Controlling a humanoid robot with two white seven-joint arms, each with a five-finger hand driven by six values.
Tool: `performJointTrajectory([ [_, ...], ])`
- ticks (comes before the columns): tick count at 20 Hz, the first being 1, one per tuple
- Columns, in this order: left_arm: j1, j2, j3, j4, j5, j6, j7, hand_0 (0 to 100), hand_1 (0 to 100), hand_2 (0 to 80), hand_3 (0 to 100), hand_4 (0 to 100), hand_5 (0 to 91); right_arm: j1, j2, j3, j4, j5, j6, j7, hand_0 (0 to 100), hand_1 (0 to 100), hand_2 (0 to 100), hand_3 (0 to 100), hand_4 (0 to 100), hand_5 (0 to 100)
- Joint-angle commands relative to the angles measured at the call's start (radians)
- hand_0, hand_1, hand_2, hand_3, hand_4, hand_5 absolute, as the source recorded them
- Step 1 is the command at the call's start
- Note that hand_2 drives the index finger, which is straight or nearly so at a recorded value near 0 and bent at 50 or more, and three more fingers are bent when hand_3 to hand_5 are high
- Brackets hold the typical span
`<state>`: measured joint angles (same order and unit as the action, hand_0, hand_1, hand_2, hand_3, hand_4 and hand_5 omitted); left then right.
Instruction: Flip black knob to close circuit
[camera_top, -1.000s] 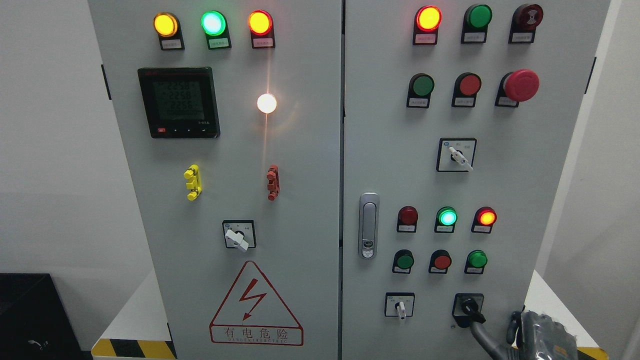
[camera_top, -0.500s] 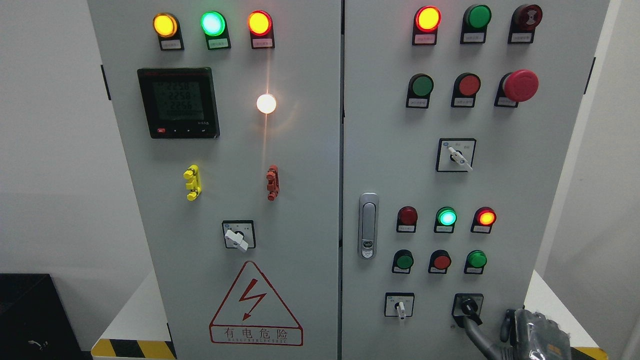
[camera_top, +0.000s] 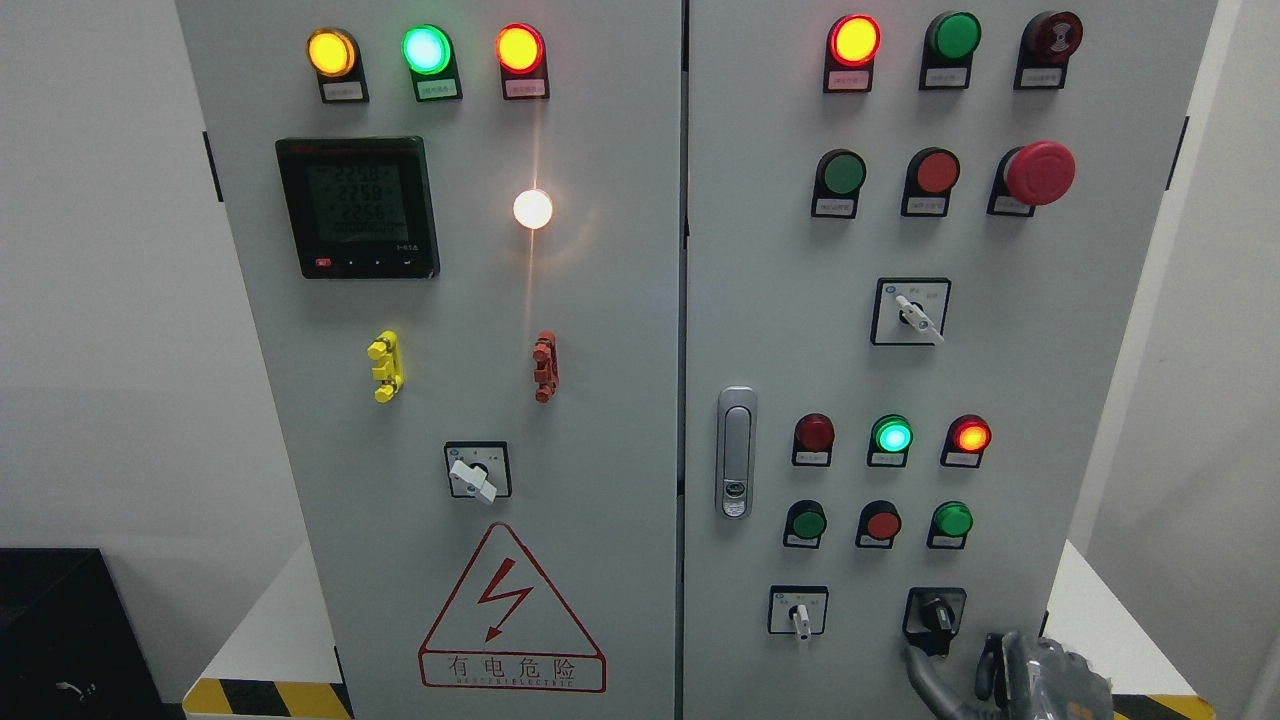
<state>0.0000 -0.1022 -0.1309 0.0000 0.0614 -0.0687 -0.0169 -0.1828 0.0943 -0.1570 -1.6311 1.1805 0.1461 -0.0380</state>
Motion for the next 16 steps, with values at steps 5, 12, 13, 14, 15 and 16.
performJointTrajectory([
  [5,0.021,-0.001,-0.001,-0.023,0.0,0.0,0.0,12,56,0.0,0,0,0.0,0.144,0.035,0.04,-0.162,-0.095,-0.046,-0.034,0,13,84,99,87,93],
  [12,0.021,-0.001,0.0,-0.023,0.0,0.0,0.0,12,56,0.0,0,0,0.0,0.259,0.033,0.042,-0.263,-0.369,-0.095,-0.085,0,6,62,89,76,73],
  [13,0.021,0.001,0.0,-0.023,0.0,0.0,0.0,12,56,0.0,0,0,0.0,0.278,0.033,0.042,-0.277,-0.408,-0.105,-0.085,0,6,58,85,74,70],
  [14,0.021,-0.001,0.0,-0.023,0.0,0.0,0.0,12,56,0.0,0,0,0.0,0.29,0.033,0.042,-0.286,-0.456,-0.117,-0.085,0,6,54,81,72,68],
  [15,0.021,-0.001,0.0,-0.023,0.0,0.0,0.0,12,56,0.0,0,0,0.0,0.305,0.032,0.042,-0.294,-0.507,-0.131,-0.085,0,6,50,78,70,64],
  [16,0.021,-0.001,-0.001,-0.023,0.0,0.0,0.0,12,56,0.0,0,0,0.0,0.322,0.032,0.044,-0.299,-0.56,-0.151,-0.086,0,6,48,76,69,63],
])
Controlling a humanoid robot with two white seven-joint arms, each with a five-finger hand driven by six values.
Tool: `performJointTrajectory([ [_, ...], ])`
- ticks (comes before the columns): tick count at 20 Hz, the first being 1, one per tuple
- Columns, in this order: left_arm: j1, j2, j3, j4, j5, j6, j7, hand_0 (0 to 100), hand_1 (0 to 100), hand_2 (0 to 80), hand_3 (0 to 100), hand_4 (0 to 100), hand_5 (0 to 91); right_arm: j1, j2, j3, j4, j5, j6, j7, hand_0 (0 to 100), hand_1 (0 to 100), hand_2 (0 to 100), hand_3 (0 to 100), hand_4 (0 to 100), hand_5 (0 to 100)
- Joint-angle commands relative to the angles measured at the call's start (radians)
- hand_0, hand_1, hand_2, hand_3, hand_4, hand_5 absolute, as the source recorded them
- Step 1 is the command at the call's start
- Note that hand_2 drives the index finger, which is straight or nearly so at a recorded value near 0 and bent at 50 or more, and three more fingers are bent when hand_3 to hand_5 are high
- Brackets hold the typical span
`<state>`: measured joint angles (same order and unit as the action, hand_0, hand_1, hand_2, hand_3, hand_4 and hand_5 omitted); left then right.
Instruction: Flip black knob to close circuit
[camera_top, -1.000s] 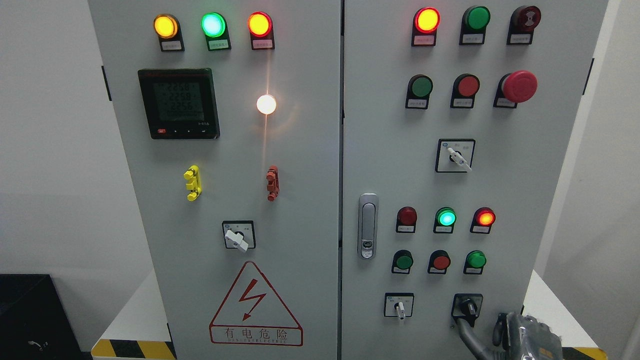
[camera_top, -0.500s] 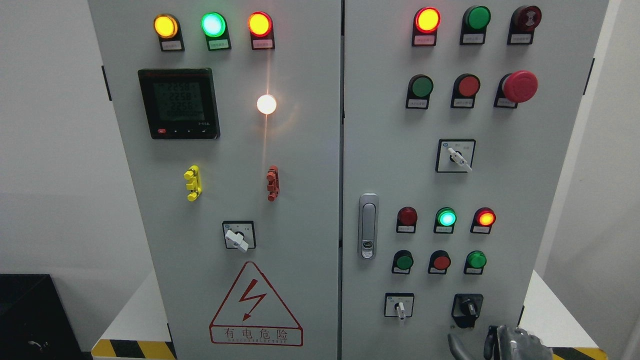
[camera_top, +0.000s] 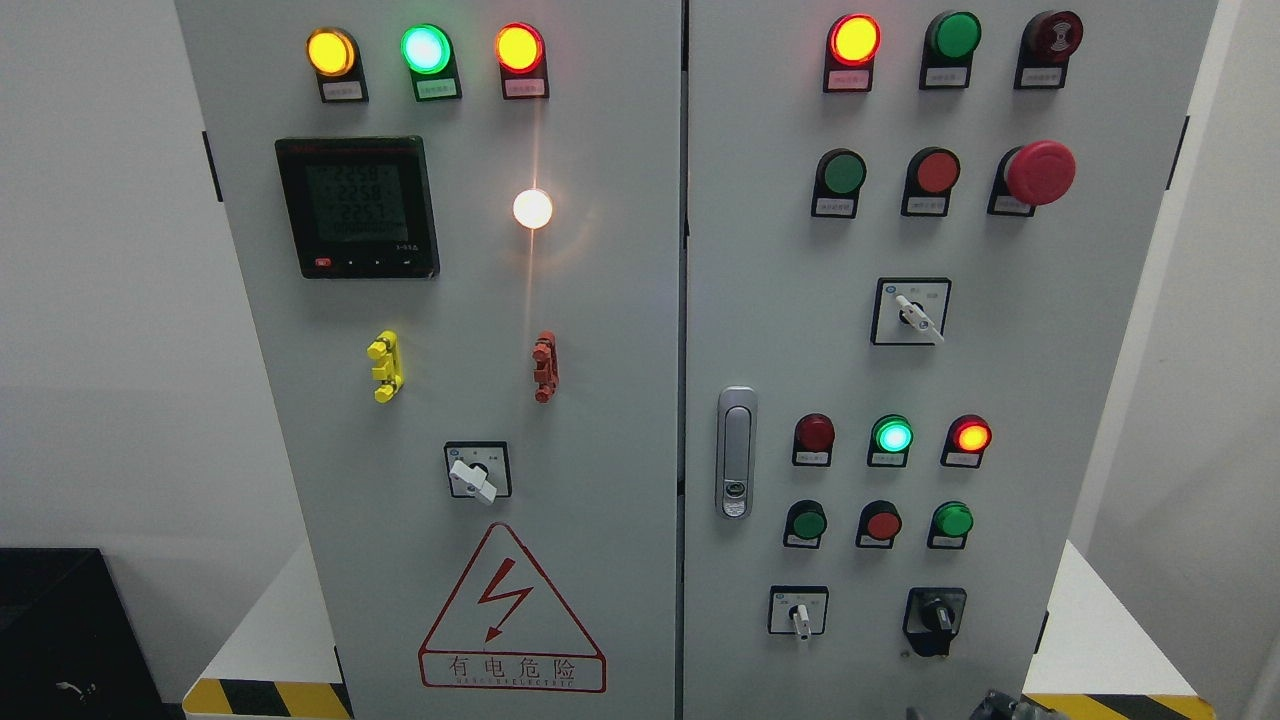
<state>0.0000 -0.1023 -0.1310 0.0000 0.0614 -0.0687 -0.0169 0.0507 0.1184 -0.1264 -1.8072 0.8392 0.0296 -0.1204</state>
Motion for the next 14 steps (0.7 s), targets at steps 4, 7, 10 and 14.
performJointTrajectory([
  [4,0.021,0.0,0.001,-0.023,0.0,0.0,0.0,12,56,0.0,0,0,0.0,0.146,0.004,0.039,-0.126,-0.409,-0.112,-0.042,0,6,37,61,59,53],
  [7,0.021,0.0,-0.001,-0.023,0.0,0.0,0.0,12,56,0.0,0,0,0.0,0.175,0.004,0.045,-0.126,-0.575,-0.16,-0.041,0,7,30,50,48,43],
  [10,0.021,0.001,0.001,-0.023,0.0,0.0,0.0,12,56,0.0,0,0,0.0,0.195,0.003,0.05,-0.141,-0.739,-0.177,-0.007,0,7,24,40,35,30],
  [14,0.021,0.0,-0.001,-0.023,0.0,0.0,0.0,12,56,0.0,0,0,0.0,0.204,0.001,0.05,-0.146,-0.811,-0.178,0.053,0,5,16,31,25,20],
])
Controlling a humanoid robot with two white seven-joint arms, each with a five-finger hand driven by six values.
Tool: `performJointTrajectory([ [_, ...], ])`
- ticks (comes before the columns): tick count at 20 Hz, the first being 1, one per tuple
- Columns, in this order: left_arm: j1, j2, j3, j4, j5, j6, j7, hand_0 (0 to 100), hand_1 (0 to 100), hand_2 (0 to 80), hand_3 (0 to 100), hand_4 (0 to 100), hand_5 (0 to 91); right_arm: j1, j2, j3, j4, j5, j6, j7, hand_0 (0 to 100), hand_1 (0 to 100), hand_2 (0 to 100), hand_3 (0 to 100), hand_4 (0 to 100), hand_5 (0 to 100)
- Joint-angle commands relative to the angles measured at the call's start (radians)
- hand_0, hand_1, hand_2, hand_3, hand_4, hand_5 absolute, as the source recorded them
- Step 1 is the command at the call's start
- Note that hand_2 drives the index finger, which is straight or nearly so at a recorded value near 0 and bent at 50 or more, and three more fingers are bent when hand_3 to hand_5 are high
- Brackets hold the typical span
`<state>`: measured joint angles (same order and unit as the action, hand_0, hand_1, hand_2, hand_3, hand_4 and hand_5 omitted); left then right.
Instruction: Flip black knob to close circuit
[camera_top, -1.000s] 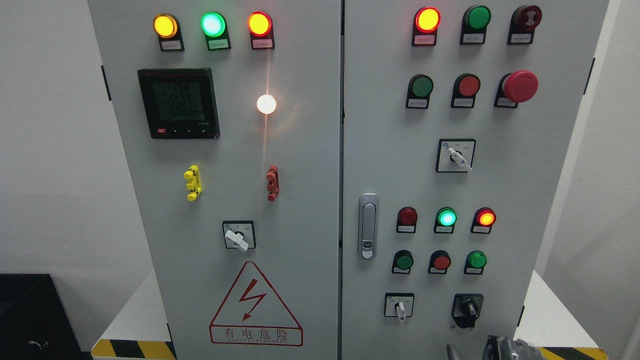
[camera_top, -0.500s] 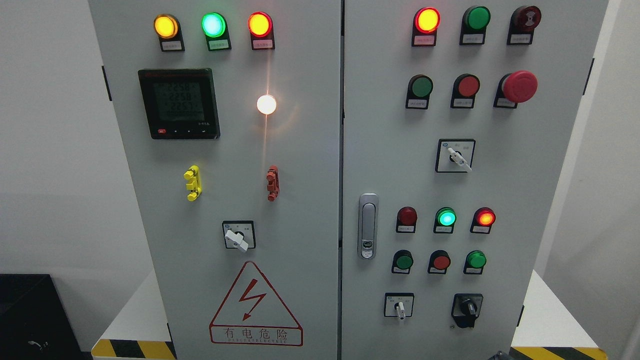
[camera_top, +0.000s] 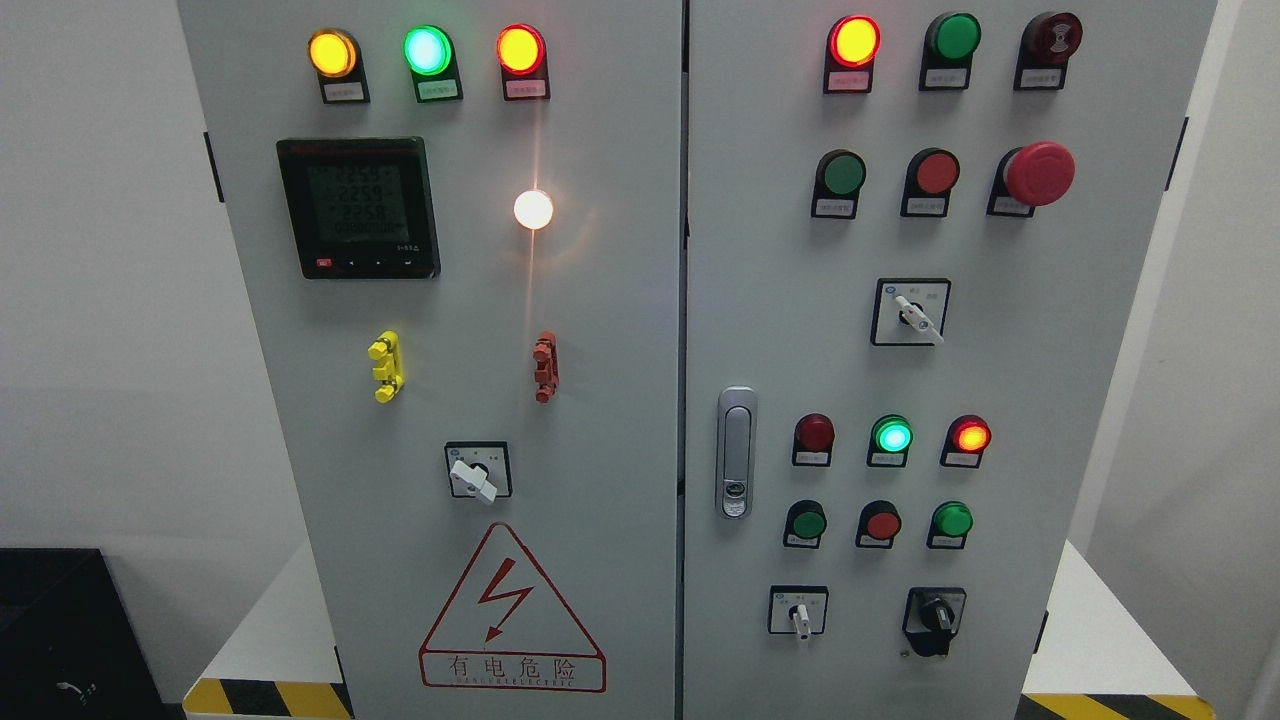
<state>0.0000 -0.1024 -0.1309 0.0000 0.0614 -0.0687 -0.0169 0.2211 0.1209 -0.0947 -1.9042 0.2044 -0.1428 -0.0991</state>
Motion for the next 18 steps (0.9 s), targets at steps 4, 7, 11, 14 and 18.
performJointTrajectory([
  [4,0.021,0.0,0.0,-0.023,0.0,0.0,0.0,12,56,0.0,0,0,0.0,0.038,-0.001,0.016,-0.059,-0.204,-0.029,0.13,0,3,7,18,12,7],
  [7,0.021,0.0,0.0,-0.023,0.0,0.0,0.0,12,56,0.0,0,0,0.0,0.043,-0.001,0.018,-0.064,-0.209,-0.047,0.148,0,0,2,10,3,0],
  [11,0.021,0.0,0.0,-0.023,0.0,0.0,0.0,12,56,0.0,0,0,0.0,0.043,-0.001,0.02,-0.065,-0.23,-0.052,0.18,0,0,0,7,1,0],
  [14,0.021,0.0,0.0,-0.023,0.0,0.0,0.0,12,56,0.0,0,0,0.0,0.044,-0.001,0.024,-0.064,-0.238,-0.063,0.182,0,0,0,4,0,0],
  [18,0.021,0.0,0.0,-0.023,0.0,0.0,0.0,12,56,0.0,0,0,0.0,0.044,-0.001,0.026,-0.064,-0.238,-0.064,0.182,0,0,0,3,0,0],
])
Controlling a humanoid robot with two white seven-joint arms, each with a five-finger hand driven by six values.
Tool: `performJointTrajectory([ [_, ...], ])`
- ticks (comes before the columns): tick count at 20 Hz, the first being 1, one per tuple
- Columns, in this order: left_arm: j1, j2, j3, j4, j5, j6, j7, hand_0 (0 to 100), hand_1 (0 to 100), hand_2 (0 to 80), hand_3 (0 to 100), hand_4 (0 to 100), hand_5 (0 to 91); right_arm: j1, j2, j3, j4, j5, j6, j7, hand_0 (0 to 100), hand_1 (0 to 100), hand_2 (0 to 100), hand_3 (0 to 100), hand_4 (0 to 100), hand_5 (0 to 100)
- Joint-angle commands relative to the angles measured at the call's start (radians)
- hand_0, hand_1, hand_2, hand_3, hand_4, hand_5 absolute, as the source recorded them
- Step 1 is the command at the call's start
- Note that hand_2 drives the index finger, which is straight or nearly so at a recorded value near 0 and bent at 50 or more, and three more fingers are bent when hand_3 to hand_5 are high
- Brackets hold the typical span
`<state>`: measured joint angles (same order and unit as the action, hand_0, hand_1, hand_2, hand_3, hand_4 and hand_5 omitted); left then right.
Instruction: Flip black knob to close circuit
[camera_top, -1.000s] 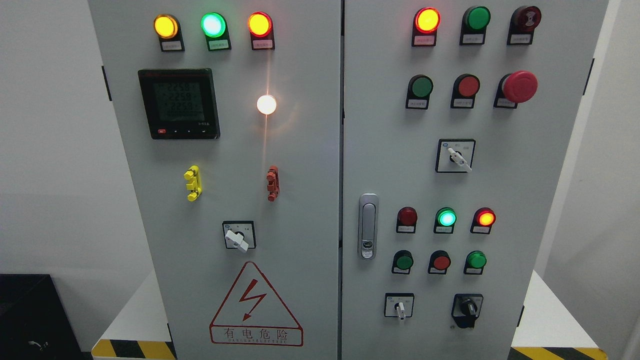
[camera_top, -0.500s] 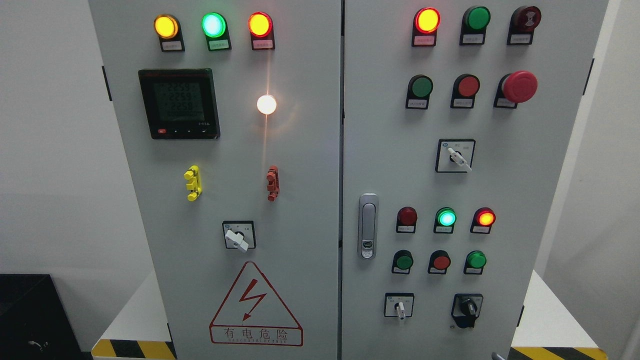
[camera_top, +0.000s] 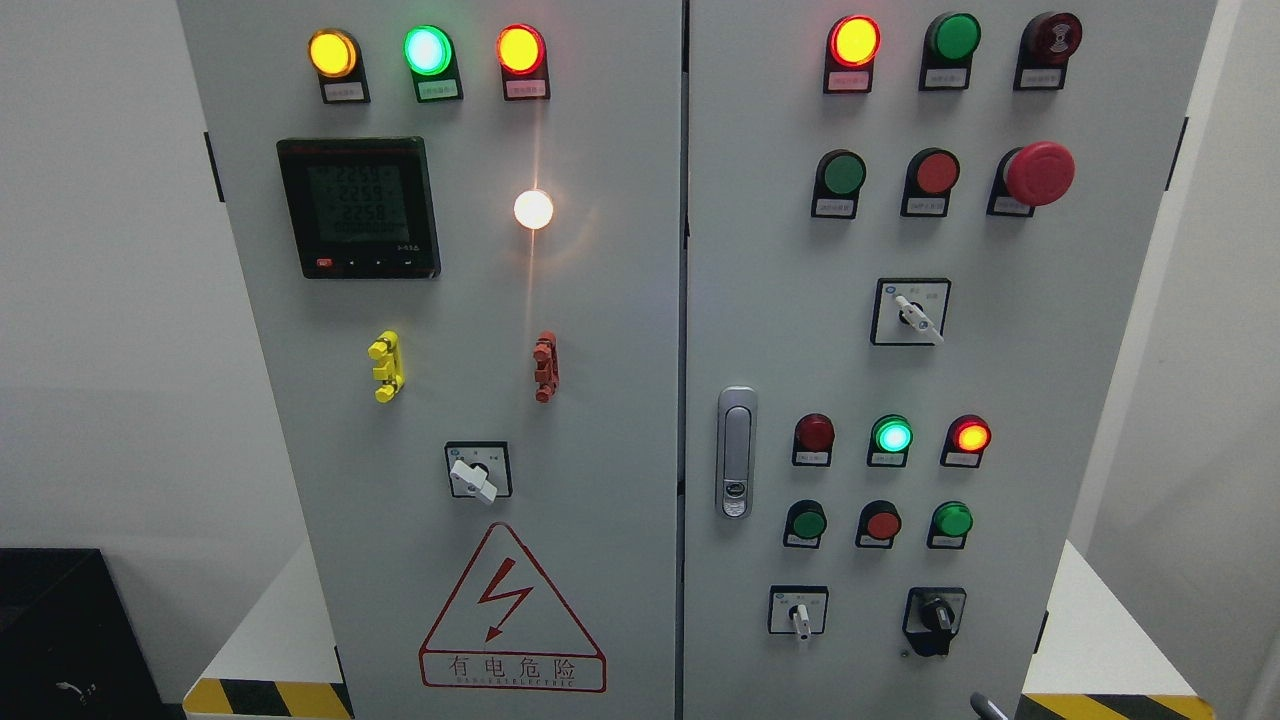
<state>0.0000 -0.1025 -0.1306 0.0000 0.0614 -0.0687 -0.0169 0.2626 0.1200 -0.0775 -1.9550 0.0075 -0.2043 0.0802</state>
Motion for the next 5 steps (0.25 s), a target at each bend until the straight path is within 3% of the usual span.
performJointTrajectory([
  [1,0.021,0.0,0.0,-0.023,0.0,0.0,0.0,12,56,0.0,0,0,0.0,0.004,0.0,0.008,-0.013,-0.043,-0.003,0.003,0,0,0,3,0,0],
  [5,0.021,0.001,0.0,-0.023,0.0,0.0,0.0,12,56,0.0,0,0,0.0,0.007,0.0,0.015,-0.013,-0.049,-0.003,0.003,0,0,0,3,0,0],
])
